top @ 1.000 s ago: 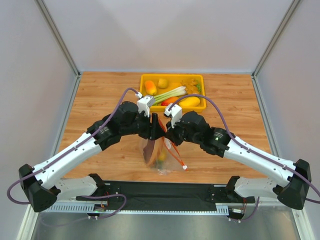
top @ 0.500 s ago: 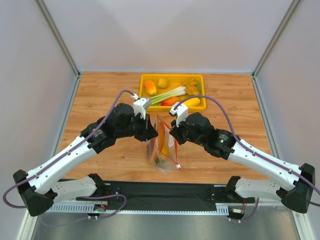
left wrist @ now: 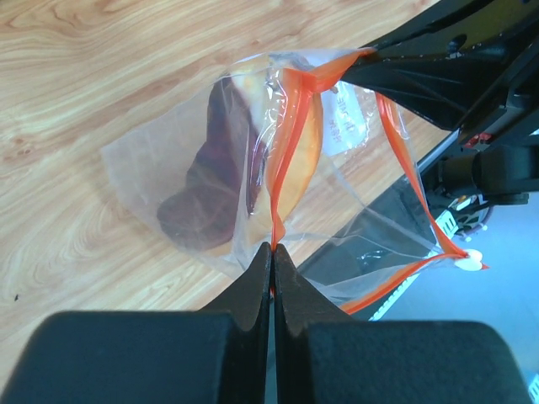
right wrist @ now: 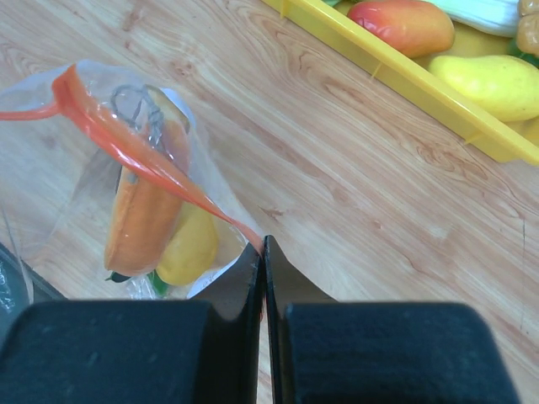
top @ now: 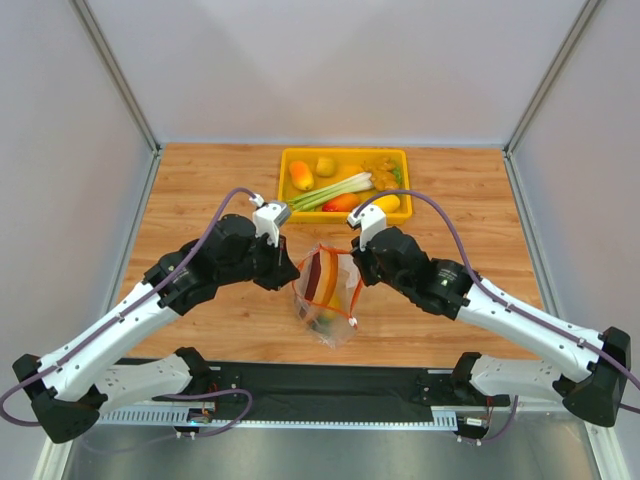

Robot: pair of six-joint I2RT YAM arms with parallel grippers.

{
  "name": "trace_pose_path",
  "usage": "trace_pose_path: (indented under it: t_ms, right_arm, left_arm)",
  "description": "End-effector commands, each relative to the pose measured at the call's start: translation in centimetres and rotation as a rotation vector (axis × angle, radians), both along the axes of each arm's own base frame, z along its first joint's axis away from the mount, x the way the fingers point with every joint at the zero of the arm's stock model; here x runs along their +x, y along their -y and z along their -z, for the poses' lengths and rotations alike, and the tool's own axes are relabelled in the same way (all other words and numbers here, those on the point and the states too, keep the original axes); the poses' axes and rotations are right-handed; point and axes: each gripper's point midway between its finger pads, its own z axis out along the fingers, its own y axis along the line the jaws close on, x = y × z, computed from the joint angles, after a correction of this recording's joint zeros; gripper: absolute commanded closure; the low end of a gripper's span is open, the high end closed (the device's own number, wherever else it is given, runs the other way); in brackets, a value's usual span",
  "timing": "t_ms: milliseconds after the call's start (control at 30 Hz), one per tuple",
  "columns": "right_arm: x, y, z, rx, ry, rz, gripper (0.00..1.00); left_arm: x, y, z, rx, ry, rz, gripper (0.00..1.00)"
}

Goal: Open the zip-top bag and remove the fake food

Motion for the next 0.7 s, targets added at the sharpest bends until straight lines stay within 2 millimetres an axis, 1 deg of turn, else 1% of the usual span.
trace_pose_path:
  t_ms: [0, 100, 167, 200, 233, 267, 333, 367, 400, 500, 533, 567, 633, 667]
  right_arm:
    - [0.8, 0.8, -1.7, 0.016, 0.033, 0.070, 1.00]
    - [0.3, 0.6, -2.6, 0.049, 0.032, 0.046, 0.98]
    - [-0.3, 0.4, -3.7, 0.091, 0.029, 0.018, 0.84]
    - [-0.6, 0.3, -4.5, 0.115, 0.031, 0.007, 0.75]
    - [-1.0, 0.4, -5.5, 0.149, 0.039, 0.000, 0.55]
    - [-1.5, 0.5, -5.8, 0.157, 0.032, -0.012, 0.51]
    - [-2.3, 0.8, -7.6, 0.201, 0.043, -0.025, 0.44]
    - [-2.8, 0.6, -8.4, 0.223, 0.050, -0.043, 0.43]
    - [-3.4, 0.6, -9.6, 0.260, 0.064, -0.057, 0.41]
    - [-5.3, -0.5, -11.8, 0.364, 0.054, -0.141, 0.42]
    - [-5.8, -1.0, -12.1, 0.390, 0.045, -0.165, 0.42]
    - [-6.5, -1.8, -12.8, 0.436, 0.024, -0.205, 0.42]
    - [-7.2, -3.1, -12.8, 0.470, -0.012, -0.252, 0.42]
    - [-7.2, -3.4, -12.5, 0.487, -0.037, -0.241, 0.42]
  left_arm:
    - [-0.3, -0.4, -0.1, 0.015, 0.014, 0.008, 1.00]
    - [-0.1, 0.6, 0.1, -0.021, -0.002, 0.023, 1.00]
    - [-0.3, 1.6, -0.2, -0.054, -0.009, 0.052, 1.00]
    - [-0.2, 1.9, 0.0, -0.057, -0.021, 0.054, 1.00]
    - [-0.1, 2.1, -0.1, -0.062, -0.022, 0.055, 1.00]
    - [0.0, 2.3, -0.4, -0.074, -0.016, 0.059, 1.00]
    - [0.2, 2.5, -0.6, -0.083, -0.015, 0.055, 1.00]
    - [0.3, 2.6, -1.0, -0.093, -0.004, 0.053, 1.00]
    - [0.3, 2.7, -1.1, -0.096, -0.003, 0.052, 1.00]
    - [0.5, 2.7, -1.4, -0.100, 0.005, 0.048, 1.00]
    - [0.5, 2.7, -1.4, -0.096, 0.005, 0.049, 1.00]
    - [0.6, 2.7, -1.3, -0.096, 0.005, 0.046, 1.00]
    - [0.6, 2.7, -1.3, -0.096, 0.005, 0.048, 1.00]
    - [0.5, 2.7, -1.3, -0.096, 0.005, 0.049, 1.00]
